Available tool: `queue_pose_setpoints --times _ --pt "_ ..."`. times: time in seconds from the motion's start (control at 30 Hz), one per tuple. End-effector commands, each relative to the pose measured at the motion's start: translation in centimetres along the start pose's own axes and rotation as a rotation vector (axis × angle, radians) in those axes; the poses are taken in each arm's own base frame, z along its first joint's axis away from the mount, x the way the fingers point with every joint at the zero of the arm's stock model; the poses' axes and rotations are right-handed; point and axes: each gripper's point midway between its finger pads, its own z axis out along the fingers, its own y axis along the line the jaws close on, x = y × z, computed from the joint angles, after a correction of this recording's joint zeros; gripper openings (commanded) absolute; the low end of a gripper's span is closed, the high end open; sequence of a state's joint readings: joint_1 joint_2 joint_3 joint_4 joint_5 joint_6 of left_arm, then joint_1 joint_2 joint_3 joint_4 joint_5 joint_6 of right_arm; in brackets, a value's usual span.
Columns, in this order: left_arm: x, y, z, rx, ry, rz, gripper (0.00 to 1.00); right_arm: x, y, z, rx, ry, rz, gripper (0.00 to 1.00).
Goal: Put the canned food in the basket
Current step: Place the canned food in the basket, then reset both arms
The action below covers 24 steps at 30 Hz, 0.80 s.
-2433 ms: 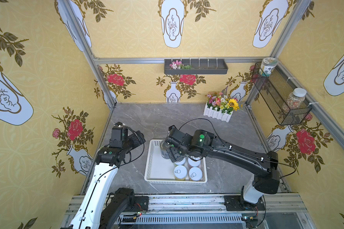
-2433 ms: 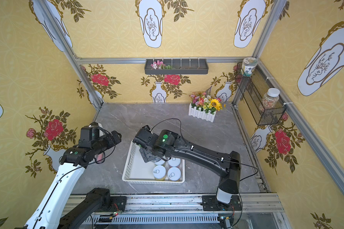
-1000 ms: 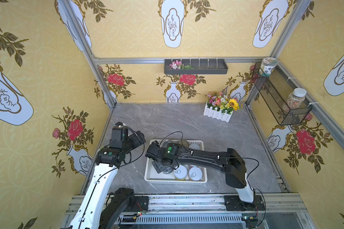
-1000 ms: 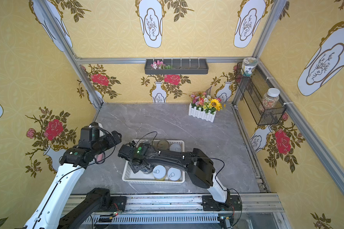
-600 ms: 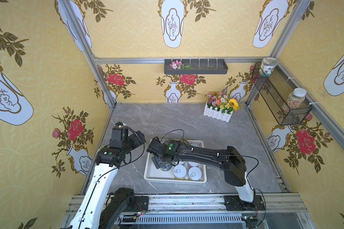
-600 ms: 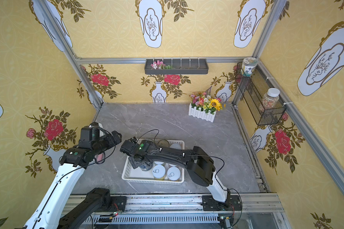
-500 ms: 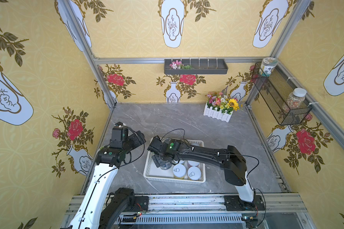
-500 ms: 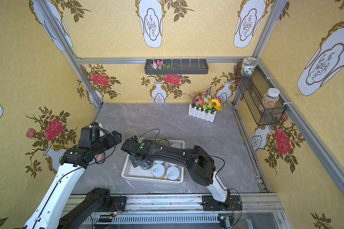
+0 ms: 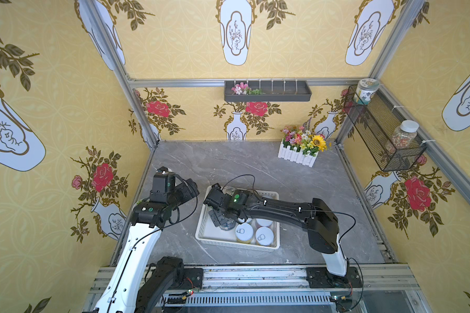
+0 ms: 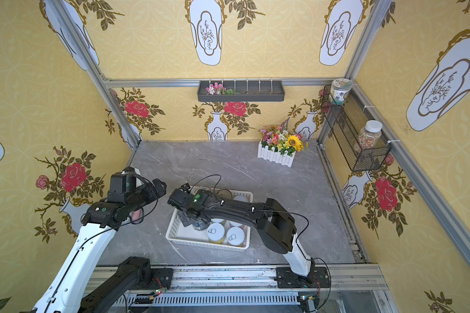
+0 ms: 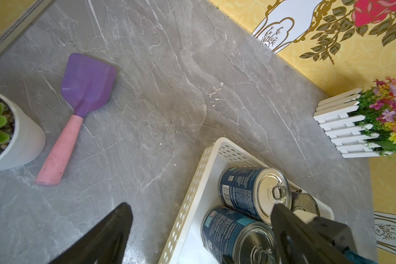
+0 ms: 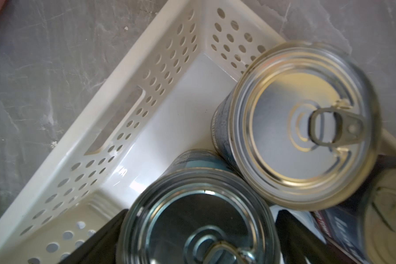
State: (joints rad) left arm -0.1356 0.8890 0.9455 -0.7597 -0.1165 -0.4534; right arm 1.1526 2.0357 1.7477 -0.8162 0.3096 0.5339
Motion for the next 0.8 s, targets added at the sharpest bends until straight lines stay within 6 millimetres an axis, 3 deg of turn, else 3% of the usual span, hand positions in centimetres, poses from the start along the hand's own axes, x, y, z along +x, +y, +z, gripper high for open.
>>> queue_pose_setpoints --times 0.0,0.23,0.37,0.43,0.5,0.63,0.7,0.77 --pt "0.0 0.1 0.0 -0.001 -0.005 0.001 1.0 -0.8 -2.2 -2.2 0.114 -0.066 -0.024 0.97" --pt "-0.4 0.3 -0.8 -0.007 -0.04 -0.009 1.0 -3.0 -2.9 -9.7 0.067 -0.269 0.004 0.97" --pt "-0.9 0.6 -1.7 -0.011 -0.079 -0.019 1.0 -3.0 -5.8 -14.3 0.057 -0.433 0.061 0.97" --pt "-1.9 1.5 -2.5 -0.052 -0.125 -0.052 1.0 -2.7 -9.1 -16.9 0.103 -0.573 0.115 0.97" --pt "-3.2 2.1 -4.7 -0.083 -0.181 -0.089 1.0 -1.5 -13.3 -18.5 0.208 -0.695 0.171 0.97" --pt "-5.4 0.8 -9.7 0.077 -0.422 -0.16 1.0 1.9 -20.5 -19.4 0.327 -0.774 0.221 0.97" --pt "-5.7 0.2 -10.9 0.19 -0.52 -0.198 1.0 3.5 -23.2 -19.5 0.399 -0.804 0.216 0.97" --pt "-5.4 -0.7 -10.8 0.311 -0.586 -0.207 1.0 5.2 -26.4 -19.3 0.519 -0.834 0.201 0.97"
